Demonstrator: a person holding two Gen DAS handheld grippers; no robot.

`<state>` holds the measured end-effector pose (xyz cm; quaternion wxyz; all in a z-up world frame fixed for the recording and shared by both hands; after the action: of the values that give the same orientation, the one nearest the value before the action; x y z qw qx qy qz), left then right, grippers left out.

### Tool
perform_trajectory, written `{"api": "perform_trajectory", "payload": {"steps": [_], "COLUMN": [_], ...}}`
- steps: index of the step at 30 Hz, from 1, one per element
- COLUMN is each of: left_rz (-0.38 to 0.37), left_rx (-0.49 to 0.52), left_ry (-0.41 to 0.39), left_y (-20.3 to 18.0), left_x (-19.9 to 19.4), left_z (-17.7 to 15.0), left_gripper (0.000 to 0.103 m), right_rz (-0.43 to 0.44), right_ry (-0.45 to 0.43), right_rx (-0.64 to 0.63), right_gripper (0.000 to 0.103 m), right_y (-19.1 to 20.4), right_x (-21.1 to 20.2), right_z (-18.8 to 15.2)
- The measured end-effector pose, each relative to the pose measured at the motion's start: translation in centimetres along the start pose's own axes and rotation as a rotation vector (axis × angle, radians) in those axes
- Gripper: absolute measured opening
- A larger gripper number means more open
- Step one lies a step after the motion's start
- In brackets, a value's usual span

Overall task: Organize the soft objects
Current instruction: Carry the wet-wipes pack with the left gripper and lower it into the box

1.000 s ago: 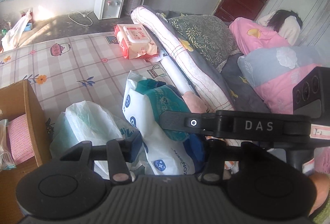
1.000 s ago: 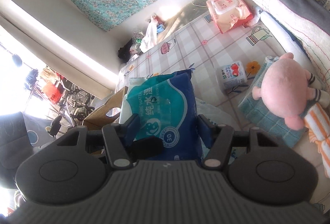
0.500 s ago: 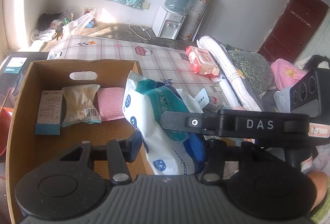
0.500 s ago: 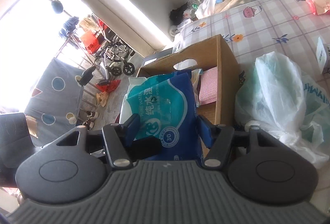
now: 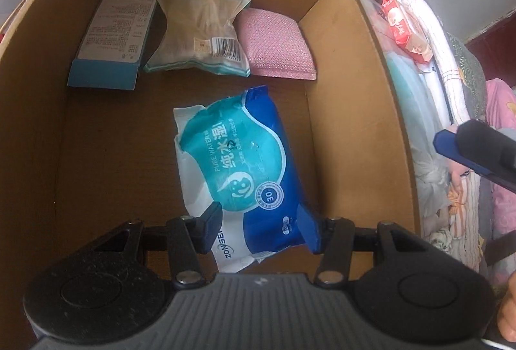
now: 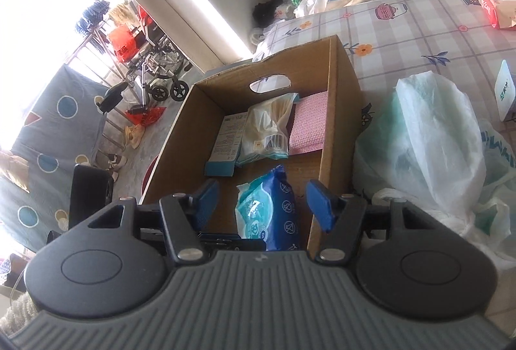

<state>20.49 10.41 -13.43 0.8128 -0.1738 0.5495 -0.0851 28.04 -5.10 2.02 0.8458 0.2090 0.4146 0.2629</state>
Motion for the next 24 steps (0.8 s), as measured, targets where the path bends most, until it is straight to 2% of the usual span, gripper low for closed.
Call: {"api": "perform_trajectory", "payload": {"steps": [3, 6, 11, 15, 19, 24], "left_rz": [0.012, 0.035, 0.061, 0.062, 0.051, 0.059], "left_rx": [0.007, 0.008, -0.007, 0.097, 0.146, 0.285], "left_ry": [0.005, 0.006, 0.042, 0.005, -0.006, -0.027], "left_y": [0.6, 1.3, 1.5, 0.1, -1.8, -4.5], "left_x": [0.2, 0.0, 1.3, 1.8, 2.9, 4.3], "left_z": [-0.2, 0.1, 0.7, 1.8, 2.9, 3.9], "left_gripper": [0.060, 0.063, 0.063, 0.060, 0.059, 0.058], "right_rz": [0.013, 0.015, 0.037, 0.043, 0.042, 0.029], "right_ry": [-0.022, -0.034, -0.054, -0.072, -0.081, -0.104], "right_rx": [0.009, 0.031, 0.109, 0.156, 0.183, 0.199], "right_gripper": [0.061, 0.061, 0.061, 0.061, 0.061, 0.061], "right_y": [-1.2, -2.3, -3.6, -4.4, -5.1, -6.1], "right_x": [-1.5, -2.7, -3.5, -3.6, -3.6, -4.3], "right_z": [-0.5, -1.5, -3.1, -3.5, -3.6, -3.1]}}
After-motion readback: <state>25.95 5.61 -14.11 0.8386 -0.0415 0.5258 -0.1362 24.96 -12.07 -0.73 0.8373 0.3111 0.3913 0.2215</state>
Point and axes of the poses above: each gripper's, at about its wrist camera, not at the fingertips, and x roughly the way its jaws point, y to its left, z to its top, the point moved 9 cm from there along x, roughly the way its jaws point, and after that the axes turned 7 degrees about -y, right-handed, at the moved point
